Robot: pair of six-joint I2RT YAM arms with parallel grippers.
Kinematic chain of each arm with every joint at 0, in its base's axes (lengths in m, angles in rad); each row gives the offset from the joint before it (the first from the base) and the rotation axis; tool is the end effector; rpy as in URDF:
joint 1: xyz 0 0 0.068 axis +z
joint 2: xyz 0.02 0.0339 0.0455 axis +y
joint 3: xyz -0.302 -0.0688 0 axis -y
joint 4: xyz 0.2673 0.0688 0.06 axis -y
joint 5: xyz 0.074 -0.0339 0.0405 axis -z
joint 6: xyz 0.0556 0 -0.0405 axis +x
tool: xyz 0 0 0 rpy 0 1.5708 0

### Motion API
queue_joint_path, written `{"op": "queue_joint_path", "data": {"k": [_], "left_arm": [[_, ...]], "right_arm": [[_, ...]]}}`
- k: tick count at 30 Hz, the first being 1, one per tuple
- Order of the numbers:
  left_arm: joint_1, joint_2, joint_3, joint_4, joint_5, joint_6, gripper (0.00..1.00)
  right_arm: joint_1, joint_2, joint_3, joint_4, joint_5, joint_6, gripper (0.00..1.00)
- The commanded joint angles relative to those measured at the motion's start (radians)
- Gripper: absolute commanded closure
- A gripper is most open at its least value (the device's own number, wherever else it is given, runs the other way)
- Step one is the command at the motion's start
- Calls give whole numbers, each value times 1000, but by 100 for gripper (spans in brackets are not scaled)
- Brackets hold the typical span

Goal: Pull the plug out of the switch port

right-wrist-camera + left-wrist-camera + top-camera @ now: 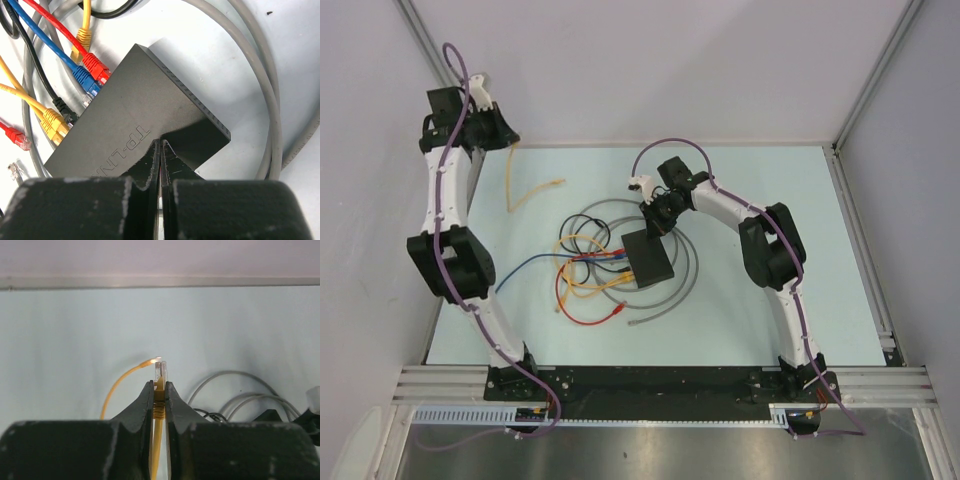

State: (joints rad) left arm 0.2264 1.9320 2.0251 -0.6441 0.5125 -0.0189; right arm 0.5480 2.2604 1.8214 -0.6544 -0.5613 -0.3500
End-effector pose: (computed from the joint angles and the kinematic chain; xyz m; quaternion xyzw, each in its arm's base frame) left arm 0.4852 0.0838 0.4165 0.0195 0.8531 -0.1711 0.4925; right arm 0.4414 0.3041 0.1797 -0.4643 0.8127 0.2903 0.1995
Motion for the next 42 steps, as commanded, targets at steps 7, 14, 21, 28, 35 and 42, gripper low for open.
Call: {"op": "queue_joint_path", "data": {"k": [7, 14, 21, 28, 35, 42], "left_arm": [[-13, 44, -32, -23, -196, -32, 45], [-65, -4, -28, 20, 210, -21, 40], [-208, -17, -285, 55, 524, -4, 45], [-311, -22, -572, 253, 529, -85, 53], [-340, 74, -560, 281, 512, -101, 55], [-357, 157, -506, 225, 515, -58, 61]], "right_arm": [[4, 76, -59, -111, 164, -30, 100], [7, 85, -48, -116, 167, -30, 100], [4, 79, -54, -114, 170, -30, 100], [7, 70, -65, -110, 169, -32, 100], [10, 64, -73, -108, 167, -33, 100], [15, 57, -79, -105, 175, -38, 100]]}}
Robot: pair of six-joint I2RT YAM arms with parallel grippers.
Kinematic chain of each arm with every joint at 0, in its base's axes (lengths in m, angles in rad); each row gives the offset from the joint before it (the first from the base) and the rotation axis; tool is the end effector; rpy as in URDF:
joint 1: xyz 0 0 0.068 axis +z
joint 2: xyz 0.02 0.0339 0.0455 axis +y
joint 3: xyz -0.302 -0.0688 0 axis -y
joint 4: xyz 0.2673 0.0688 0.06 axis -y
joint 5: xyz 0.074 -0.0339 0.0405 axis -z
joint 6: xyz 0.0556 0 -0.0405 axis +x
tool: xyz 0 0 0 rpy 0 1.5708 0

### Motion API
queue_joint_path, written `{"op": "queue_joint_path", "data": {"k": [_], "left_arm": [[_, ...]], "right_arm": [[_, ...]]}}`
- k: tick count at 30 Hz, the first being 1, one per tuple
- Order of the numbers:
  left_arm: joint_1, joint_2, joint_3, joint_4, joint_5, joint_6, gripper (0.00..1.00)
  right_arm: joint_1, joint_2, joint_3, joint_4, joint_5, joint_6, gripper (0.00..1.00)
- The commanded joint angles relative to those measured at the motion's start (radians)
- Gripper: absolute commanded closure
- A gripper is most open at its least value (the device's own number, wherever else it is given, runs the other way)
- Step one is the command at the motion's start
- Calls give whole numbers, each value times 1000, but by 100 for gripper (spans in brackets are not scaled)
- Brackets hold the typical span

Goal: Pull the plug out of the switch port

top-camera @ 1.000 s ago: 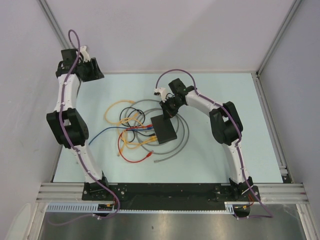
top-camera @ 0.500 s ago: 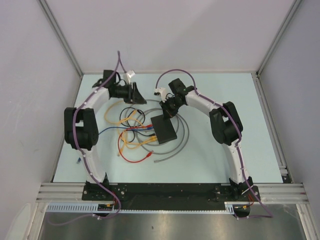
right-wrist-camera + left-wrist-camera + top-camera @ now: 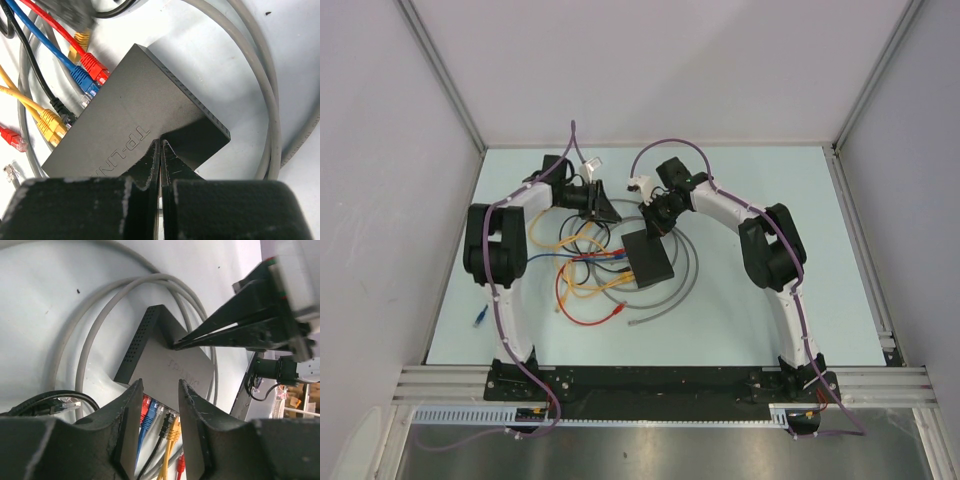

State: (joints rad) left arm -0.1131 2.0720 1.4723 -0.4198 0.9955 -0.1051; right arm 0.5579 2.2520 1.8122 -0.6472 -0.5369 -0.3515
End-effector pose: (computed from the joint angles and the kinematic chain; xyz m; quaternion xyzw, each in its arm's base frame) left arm 0.4659 -0.0999 0.1882 0.1333 0.8450 -0.4827 0.1877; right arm 0.4382 0.3070 0.1808 -0.4682 0.8131 0.2799 0.2032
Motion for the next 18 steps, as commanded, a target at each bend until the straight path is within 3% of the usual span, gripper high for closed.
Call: {"op": "queue_joint_path", "data": {"k": [1, 18], "left_arm": [[-20, 19, 46, -10, 34, 34, 61], [-26, 59, -23, -119, -2, 176, 62]], "right_arm": [[7, 66, -71, -111, 153, -37, 100], [8, 66, -73, -112, 156, -38, 100]]}}
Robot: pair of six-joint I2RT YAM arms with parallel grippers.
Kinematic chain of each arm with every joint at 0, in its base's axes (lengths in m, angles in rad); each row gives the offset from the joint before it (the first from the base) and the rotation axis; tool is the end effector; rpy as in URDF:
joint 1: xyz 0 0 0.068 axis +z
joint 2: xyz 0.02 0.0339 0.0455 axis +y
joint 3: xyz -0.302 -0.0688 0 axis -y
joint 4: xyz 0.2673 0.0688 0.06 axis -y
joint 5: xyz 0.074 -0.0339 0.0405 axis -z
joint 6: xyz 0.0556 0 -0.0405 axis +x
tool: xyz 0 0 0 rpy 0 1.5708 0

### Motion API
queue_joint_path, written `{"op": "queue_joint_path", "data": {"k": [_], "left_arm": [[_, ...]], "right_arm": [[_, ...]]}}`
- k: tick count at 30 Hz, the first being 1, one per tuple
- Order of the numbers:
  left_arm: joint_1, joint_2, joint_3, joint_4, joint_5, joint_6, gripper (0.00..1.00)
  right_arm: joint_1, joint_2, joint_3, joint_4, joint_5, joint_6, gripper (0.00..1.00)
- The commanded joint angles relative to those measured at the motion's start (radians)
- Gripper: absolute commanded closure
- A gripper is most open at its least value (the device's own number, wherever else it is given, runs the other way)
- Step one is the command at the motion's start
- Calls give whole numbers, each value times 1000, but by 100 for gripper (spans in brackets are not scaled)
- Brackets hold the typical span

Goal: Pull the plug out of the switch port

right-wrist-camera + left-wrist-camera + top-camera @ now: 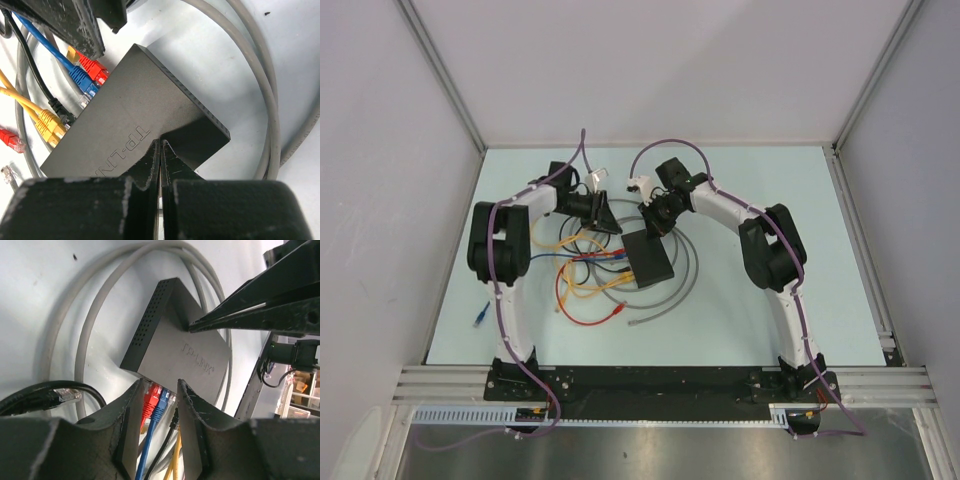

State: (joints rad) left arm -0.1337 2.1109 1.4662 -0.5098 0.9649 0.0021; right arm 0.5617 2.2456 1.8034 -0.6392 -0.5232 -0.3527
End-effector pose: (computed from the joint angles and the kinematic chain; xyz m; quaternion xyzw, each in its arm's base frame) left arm 0.4575 -0.1076 0.1632 0.1545 0.8582 -0.4650 0.1528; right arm 0.4366 0.3076 0.1813 -0.4699 0.8133 0.2740 0.2066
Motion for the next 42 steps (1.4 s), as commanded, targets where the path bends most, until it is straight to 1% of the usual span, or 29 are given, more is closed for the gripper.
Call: {"op": "queue_joint_path", "data": {"k": [1, 6, 16, 21, 29, 33, 38, 42], "left_arm": [[-7, 24, -14, -39, 29, 72, 62], [-14, 73, 14, -73, 37, 96, 60], [-24, 119, 13, -98, 73, 119, 60], [-30, 139, 23, -162, 104, 179, 60], [-30, 146, 13, -153, 92, 176, 65], [-30, 150, 16, -154, 87, 173, 69], [-30, 147, 19, -148, 72, 164, 84], [-30, 149, 78, -167, 74, 153, 94]], "right_arm": [[4, 75, -64, -120, 141, -35, 100], [4, 77, -64, -120, 140, -34, 100], [7, 68, -82, -117, 140, -31, 100], [10, 68, -84, -117, 138, -31, 100], [10, 69, -84, -116, 138, -31, 100], [12, 69, -85, -116, 140, -32, 100], [14, 66, -88, -114, 143, -31, 100], [14, 66, -87, -113, 144, -34, 100]]}}
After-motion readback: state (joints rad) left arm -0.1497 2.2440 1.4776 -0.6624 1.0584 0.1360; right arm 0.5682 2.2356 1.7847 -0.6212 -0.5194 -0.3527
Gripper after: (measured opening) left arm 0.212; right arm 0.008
